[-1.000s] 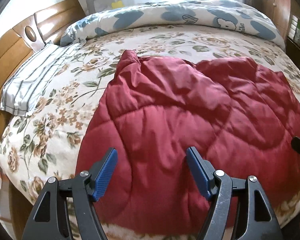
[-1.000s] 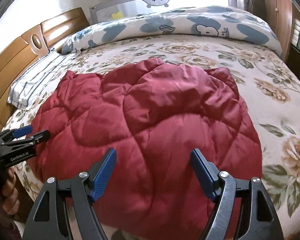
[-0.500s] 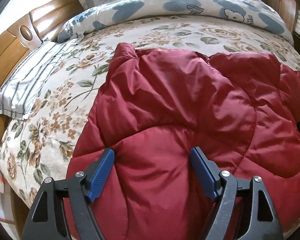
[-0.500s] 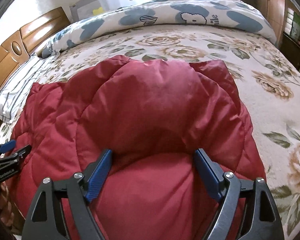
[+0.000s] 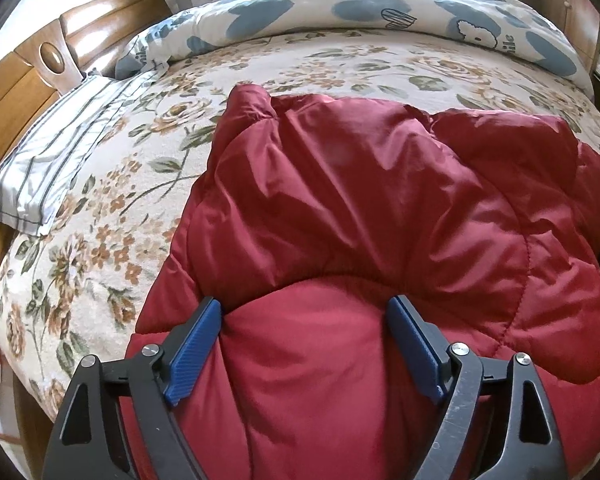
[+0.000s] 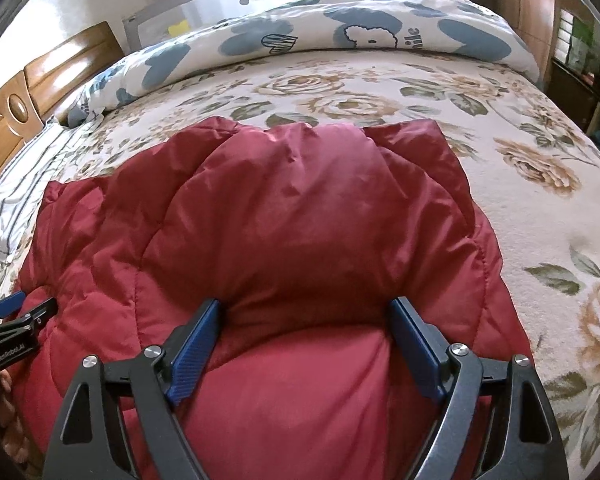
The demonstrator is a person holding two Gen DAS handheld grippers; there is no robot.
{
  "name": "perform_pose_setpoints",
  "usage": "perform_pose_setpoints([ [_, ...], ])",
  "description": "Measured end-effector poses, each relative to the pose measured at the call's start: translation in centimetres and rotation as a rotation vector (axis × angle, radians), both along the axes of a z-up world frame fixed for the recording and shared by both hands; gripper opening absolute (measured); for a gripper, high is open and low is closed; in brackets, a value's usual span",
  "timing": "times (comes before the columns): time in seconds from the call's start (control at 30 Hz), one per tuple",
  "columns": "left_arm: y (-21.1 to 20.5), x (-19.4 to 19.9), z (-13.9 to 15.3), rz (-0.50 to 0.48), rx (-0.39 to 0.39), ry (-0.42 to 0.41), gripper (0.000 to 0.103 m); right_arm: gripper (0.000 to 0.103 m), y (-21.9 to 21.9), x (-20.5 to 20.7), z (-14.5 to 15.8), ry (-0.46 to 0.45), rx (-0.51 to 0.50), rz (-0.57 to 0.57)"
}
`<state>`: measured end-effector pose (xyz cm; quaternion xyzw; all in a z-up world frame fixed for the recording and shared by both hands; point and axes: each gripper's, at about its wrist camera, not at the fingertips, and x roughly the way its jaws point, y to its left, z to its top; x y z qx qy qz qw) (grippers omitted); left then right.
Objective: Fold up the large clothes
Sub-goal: 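Press and smooth the folded jacket bundle with both open grippers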
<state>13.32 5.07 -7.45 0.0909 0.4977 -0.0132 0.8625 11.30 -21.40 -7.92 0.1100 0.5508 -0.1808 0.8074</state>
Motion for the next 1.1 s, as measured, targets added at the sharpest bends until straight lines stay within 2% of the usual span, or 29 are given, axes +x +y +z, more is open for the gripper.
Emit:
perform_pose_setpoints([
  [0.5,0.1,-0.4,0.5,0.005,-0.006,-0.002,0.086,0.089,-0.2,0.6,-0.5,0.017,-0.023,0.003],
  [0.6,0.7,-1.7,1.8,0.009,-0.05,-0.008,0.085,0.089,-0.2,0.5,-0.6,0.015,-0.023,0.002],
  [0.73,1.4,-4.2,3.1,0.002,-0.053,-0.025,0.085,0.089,-0.2,0.5,-0.6,0.011,-0.02,0.003],
  [0.87,1.6,-4.9,2.6,-0.007,-0.041,-0.007,0.085,0.089,-0.2,0.4,-0.5,0.009,-0.022,0.003],
  [1.1,0.5,-3.9,1.2,-0.003,0.01,0.001,0.094,0.09,0.0,0.3,-0.2,0.017,-0.013,0.003],
])
